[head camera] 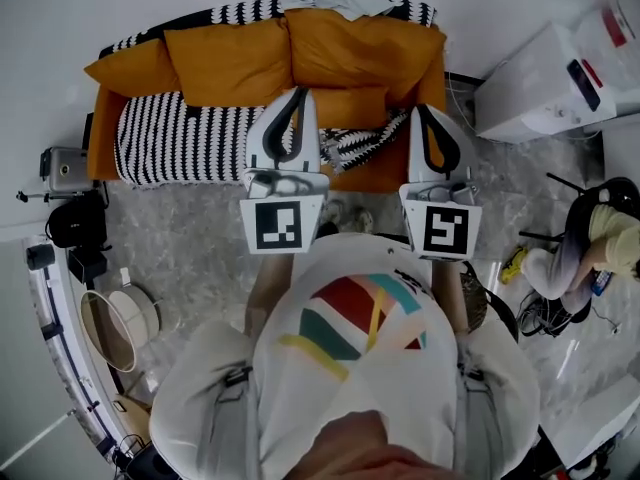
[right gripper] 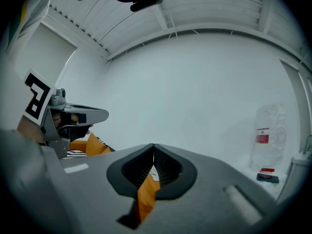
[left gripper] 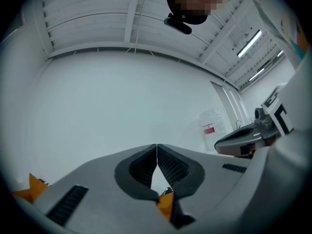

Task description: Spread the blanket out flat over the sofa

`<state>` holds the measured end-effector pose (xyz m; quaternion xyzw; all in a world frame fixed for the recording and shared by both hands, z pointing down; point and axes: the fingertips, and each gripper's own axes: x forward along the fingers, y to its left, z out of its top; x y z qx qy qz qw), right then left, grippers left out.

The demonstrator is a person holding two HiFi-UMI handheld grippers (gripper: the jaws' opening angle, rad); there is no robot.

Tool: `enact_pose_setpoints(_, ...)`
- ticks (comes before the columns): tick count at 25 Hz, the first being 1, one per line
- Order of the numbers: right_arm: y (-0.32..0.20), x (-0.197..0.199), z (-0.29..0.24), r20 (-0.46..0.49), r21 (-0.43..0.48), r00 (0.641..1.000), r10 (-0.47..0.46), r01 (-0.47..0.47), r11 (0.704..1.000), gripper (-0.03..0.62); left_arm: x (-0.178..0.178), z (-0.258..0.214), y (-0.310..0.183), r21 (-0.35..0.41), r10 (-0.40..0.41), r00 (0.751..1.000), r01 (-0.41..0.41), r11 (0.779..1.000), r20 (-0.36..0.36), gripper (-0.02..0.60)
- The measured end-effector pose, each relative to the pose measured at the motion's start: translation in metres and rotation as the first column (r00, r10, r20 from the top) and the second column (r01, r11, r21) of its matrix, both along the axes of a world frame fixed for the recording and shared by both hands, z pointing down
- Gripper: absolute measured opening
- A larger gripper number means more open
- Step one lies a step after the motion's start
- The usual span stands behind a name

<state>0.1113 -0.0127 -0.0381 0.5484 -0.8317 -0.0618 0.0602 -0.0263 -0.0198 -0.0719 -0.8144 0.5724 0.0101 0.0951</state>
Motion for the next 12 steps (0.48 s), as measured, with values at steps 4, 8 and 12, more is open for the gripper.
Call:
enact_pose_setpoints(4, -0.006, -0.004, -0.006, -0.001, 0.020, 1.000, 0.010, -0.010, 1.000, 0.005, -0.002, -0.003, -0.007, 0.005, 0.018, 1.000, -0.018, 1.000, 0.004, 0.015)
enact_pose_setpoints(8, -0.009, -0.009, -0.004, -0.001, 0.016, 1.000, 0.024, -0.024, 1.000, 0.005, -0.007, -0.001, -0.012, -0.004, 0.025, 1.000, -0.025, 1.000, 0.001, 0.015)
enact_pose_setpoints(12, -0.012, -0.011, -0.002, -0.005, 0.007, 0.999, 0.037, -0.037, 0.999, 0.005, -0.013, 0.000, -0.015, -0.012, 0.028, 1.000, -0.028, 1.000, -0.003, 0.015)
